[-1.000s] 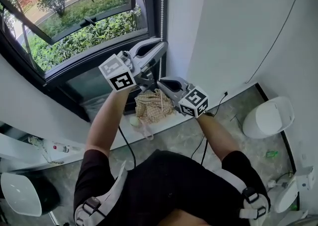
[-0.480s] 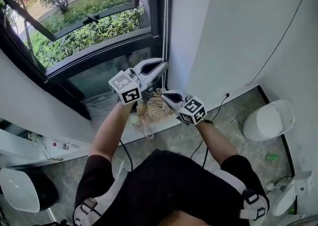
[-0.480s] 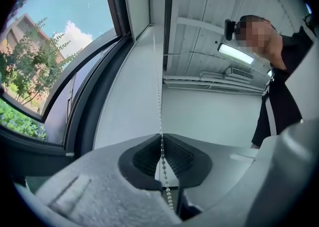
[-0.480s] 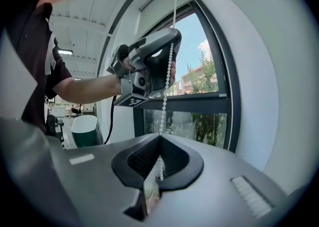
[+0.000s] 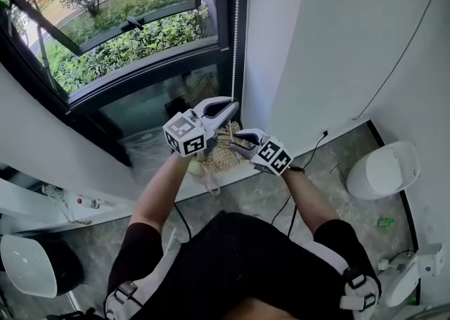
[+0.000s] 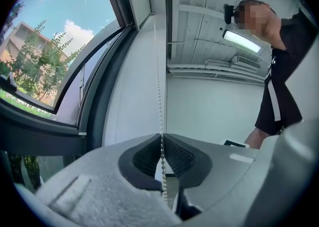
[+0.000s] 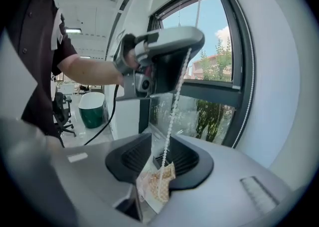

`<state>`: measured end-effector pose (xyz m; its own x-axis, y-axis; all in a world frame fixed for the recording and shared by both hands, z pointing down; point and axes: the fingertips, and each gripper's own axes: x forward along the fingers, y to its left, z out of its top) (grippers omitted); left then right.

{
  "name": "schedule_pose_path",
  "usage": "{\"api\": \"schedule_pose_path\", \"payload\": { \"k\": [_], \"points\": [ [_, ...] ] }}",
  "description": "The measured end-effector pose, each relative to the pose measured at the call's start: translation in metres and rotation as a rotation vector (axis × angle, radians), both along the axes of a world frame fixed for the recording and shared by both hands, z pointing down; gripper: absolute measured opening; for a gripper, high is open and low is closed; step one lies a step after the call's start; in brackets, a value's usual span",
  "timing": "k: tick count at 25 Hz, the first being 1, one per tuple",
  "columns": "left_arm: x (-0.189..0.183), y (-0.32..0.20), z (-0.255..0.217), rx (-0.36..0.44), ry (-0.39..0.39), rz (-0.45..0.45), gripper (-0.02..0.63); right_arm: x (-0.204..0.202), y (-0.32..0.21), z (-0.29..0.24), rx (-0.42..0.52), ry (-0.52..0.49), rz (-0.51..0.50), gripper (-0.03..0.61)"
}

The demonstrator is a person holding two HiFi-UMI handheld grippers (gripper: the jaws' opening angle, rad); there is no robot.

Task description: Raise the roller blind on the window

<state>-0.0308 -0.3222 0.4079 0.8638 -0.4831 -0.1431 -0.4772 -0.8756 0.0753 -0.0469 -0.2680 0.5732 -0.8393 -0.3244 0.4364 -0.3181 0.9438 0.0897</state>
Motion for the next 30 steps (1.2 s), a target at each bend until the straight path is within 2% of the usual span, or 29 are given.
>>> {"api": "schedule_pose_path", "payload": {
  "k": [3,6,9,12,18,20,23,27,30],
  "points": [
    [-0.006,0.001,0.001,-0.008,0.017,0.001,0.017,0.017,-0.02,-0.051,0.051,-0.105,0.035,0.133],
    [-0.005,0.008,-0.001,0.018,-0.003,0.006,0.017,0.029,-0.04,-0.135,0.119,-0.302,0.079,0.14],
    [-0.003,0.011,-0.002,0.025,0.001,0.006,0.017,0.035,-0.051,-0.224,0.138,-0.533,0.101,0.156],
    [-0.003,0.014,-0.002,0.022,0.019,0.016,0.017,0.03,-0.055,-0.286,0.172,-0.655,0.09,0.156],
    [-0.002,0.024,-0.004,0.034,0.022,0.017,0.017,0.006,-0.06,-0.325,0.19,-0.693,0.072,0.155],
    [-0.004,0.022,-0.003,0.032,0.028,0.013,0.017,-0.001,-0.061,-0.325,0.194,-0.694,0.066,0.119],
    [-0.005,0.024,0.003,0.012,0.038,0.01,0.017,-0.006,-0.058,-0.317,0.222,-0.683,0.083,0.028],
    [-0.005,0.018,0.009,-0.009,0.038,0.012,0.017,-0.007,-0.056,-0.311,0.279,-0.671,0.095,0.017],
    [0.007,0.024,0.044,-0.069,0.002,0.033,0.017,-0.008,-0.055,-0.276,0.26,-0.583,0.102,0.017]
  ]
}}
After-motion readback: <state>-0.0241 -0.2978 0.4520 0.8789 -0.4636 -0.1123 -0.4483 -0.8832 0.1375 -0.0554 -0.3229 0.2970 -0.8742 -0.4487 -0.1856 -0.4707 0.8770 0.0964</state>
